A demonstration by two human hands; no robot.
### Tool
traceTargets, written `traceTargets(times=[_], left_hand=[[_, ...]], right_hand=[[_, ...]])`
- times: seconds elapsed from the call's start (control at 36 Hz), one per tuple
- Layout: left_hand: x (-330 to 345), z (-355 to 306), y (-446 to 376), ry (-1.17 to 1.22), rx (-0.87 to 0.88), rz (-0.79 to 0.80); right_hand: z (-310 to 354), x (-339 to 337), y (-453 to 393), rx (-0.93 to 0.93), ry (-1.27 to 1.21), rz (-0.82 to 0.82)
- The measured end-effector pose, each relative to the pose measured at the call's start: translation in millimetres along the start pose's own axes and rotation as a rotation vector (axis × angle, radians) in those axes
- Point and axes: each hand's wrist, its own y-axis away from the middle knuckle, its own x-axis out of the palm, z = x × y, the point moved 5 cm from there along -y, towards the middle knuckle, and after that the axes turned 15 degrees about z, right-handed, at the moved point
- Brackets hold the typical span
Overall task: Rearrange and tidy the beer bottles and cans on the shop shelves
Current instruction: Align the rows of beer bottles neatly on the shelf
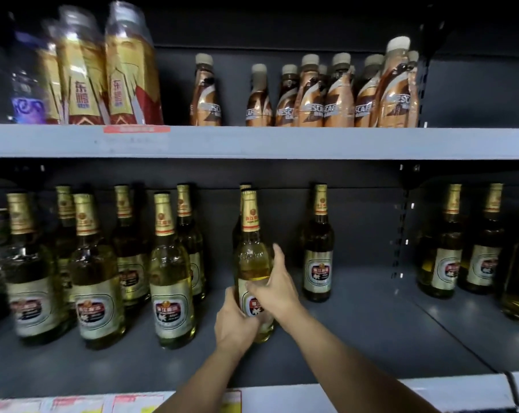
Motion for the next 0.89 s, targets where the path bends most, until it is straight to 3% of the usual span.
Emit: traceTargets(times=[0.44, 0.72, 0.81, 0.89], left_hand=[[-3, 12, -20, 0.066, 0.099, 0.075], [1, 17, -21, 0.041, 0.077, 0.091], [-4, 10, -4, -0.097, 0.085, -0.176], [-5, -12, 19, -0.124, 0.209, -0.455]], right_hand=[[-16, 5, -14, -0.025, 0.008, -0.135], [-10, 3, -17, -0.014, 0.146, -0.068], [-14, -11, -8, -0.031, 0.179, -0.101], [-25, -53, 6, -0.021, 0.158, -0.331]])
